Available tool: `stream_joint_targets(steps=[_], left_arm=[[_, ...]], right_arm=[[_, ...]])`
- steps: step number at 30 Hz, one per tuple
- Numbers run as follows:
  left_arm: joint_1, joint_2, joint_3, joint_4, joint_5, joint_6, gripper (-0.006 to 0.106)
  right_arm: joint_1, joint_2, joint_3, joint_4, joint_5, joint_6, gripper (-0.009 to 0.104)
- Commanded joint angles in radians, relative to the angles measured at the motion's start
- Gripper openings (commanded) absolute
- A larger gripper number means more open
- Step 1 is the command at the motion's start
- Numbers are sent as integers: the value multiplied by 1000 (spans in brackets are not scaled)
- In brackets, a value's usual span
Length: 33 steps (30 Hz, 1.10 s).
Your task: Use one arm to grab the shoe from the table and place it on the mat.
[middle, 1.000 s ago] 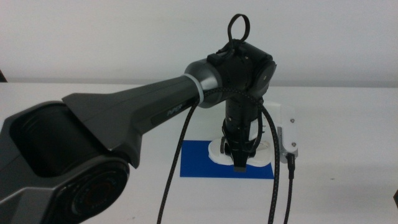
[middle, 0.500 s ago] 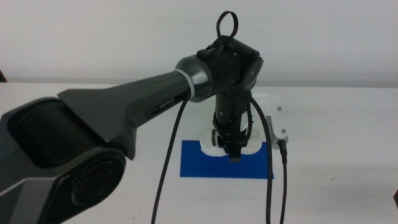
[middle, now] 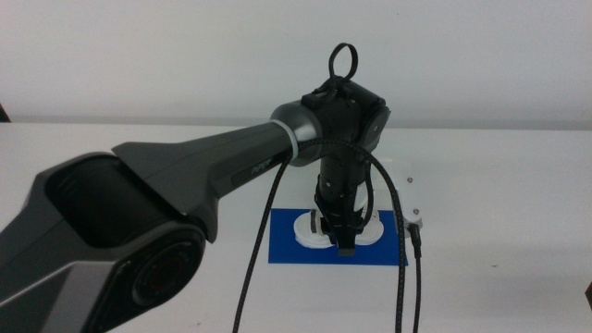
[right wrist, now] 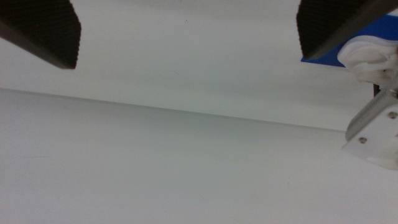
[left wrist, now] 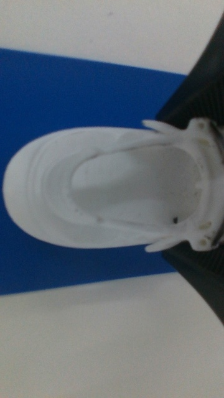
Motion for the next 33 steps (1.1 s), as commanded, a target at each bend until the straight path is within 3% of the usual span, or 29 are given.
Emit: stream_joint_targets(steps=[1,2,3,12,22,27,33], left_arm=[[5,14,0,-13,-6,-3,-2],[5,17,5,-11,-12,-3,-2],[5,18,10,0,23,18,22],[5,11,6,28,76,24,92],[12,-289,-16,133,124,-98,94],[85,-554,-2,127,128,-447,94],[214,-904,196,132,129,-678,94]], right_arm=[[0,-38,43,-3,-7,0,93],[0,-38,43,-3,-7,0,93],[0,-38,43,-3,-7,0,93],[0,-38,43,-3,-7,0,93],[0,-38,43,-3,-7,0,93],[0,-38,43,-3,-7,0,93],[0,-38,43,-3,-7,0,93]])
